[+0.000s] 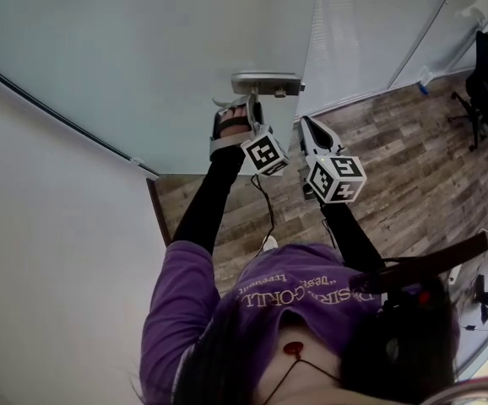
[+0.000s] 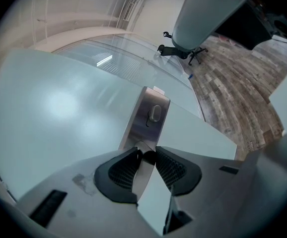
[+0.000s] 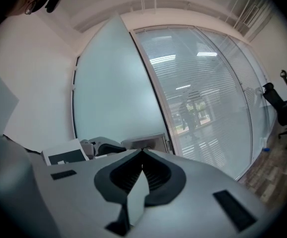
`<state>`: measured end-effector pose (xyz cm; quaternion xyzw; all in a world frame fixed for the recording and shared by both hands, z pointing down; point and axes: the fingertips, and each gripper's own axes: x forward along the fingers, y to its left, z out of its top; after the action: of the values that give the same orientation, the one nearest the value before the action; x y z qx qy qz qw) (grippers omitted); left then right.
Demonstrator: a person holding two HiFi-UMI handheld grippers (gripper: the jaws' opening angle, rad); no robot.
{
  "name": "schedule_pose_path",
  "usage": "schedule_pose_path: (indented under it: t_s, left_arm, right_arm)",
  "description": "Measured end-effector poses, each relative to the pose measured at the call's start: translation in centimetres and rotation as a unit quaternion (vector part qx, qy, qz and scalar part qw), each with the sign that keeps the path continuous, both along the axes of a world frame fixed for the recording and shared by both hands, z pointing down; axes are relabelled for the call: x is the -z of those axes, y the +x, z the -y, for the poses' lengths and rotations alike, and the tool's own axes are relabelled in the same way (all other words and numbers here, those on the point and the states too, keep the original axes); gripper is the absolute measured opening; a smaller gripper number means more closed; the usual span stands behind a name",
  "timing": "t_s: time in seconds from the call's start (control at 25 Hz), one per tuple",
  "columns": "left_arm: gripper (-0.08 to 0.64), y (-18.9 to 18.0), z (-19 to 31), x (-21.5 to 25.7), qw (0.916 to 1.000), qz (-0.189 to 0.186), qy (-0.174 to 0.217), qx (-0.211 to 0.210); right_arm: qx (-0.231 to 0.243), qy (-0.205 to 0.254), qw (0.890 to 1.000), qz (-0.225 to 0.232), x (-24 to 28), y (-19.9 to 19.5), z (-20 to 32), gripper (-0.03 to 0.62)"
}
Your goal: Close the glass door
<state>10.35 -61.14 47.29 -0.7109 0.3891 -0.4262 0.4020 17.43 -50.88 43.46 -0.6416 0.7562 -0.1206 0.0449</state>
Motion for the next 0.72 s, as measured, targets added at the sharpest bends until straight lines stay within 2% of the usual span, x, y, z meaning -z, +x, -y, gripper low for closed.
schedule_pose_path:
  t_s: [0.24,0.32,0.48,0.72]
  left_arm:
    - [0.112,0.9,2.3,0.9,0.9996,-0.018,0.009,-0.017]
    - [0.112,1.0,2.7,0.3,0.9999,-0.009,0.002,-0.013]
    - [0.112,1.6,3.5,0.7,0.9998,-0.014,0.005,-0.017]
    - [0.112,2.1,6.2,0.3,0.9999,-0.009,-0.004,-0.005]
  right_arm:
    - [-0.014,-0.014,1.000,-0.004,-1.0,-0.2,1.0,-0.002]
    - [-0.017,-0.016,1.000,-0.004,-1.2,0.0,1.1,-0.002]
    - [-0.015,-0.013,1.000,-0.004,-0.8,0.7,2.1,-0.002]
    - [-0.005,-0.012,1.000,-0.004,-0.1,1.9,5.8,-0.002]
